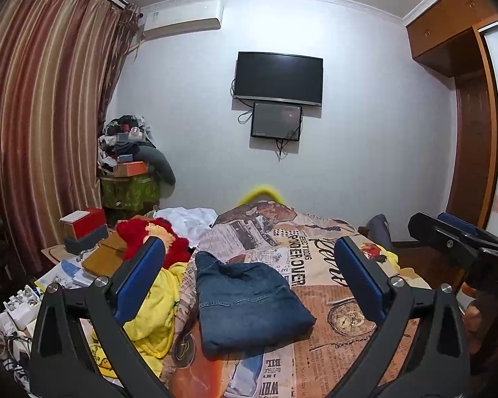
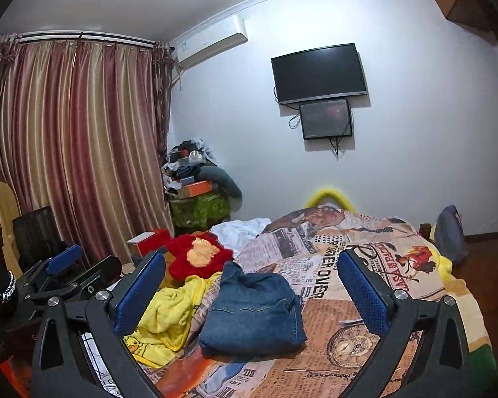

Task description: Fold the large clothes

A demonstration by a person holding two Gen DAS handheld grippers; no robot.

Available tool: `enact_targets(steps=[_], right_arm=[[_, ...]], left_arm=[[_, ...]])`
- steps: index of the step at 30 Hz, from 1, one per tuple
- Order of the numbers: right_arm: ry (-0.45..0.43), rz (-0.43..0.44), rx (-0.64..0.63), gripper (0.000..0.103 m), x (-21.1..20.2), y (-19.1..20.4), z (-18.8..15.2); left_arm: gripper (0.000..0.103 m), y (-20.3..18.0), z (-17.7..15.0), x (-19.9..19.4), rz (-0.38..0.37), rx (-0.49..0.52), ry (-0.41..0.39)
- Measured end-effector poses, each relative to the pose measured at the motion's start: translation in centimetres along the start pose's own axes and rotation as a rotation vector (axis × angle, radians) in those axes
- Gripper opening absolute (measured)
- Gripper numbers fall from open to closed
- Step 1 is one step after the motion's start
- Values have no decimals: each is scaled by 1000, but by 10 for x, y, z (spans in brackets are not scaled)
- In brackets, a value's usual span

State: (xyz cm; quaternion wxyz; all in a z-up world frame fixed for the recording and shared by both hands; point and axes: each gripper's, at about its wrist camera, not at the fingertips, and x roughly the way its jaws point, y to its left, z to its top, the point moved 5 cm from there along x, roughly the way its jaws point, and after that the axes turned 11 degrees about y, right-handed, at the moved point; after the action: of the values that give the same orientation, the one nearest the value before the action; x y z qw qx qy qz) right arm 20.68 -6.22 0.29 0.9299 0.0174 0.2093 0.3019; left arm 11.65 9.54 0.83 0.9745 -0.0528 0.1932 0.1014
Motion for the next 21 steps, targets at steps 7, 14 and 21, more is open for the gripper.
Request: enact_targets(steps=[7, 14, 21], right_arm=[[-11, -3, -5, 103, -2, 1, -2], [-16, -7, -3, 103, -4, 0, -1], [-16, -15, 2, 103, -4, -3, -1]], left_arm=[[103, 1, 0, 4, -7, 2, 10], [103, 5, 0, 7, -23, -1, 19], [103, 9, 0, 9, -66, -13, 37]])
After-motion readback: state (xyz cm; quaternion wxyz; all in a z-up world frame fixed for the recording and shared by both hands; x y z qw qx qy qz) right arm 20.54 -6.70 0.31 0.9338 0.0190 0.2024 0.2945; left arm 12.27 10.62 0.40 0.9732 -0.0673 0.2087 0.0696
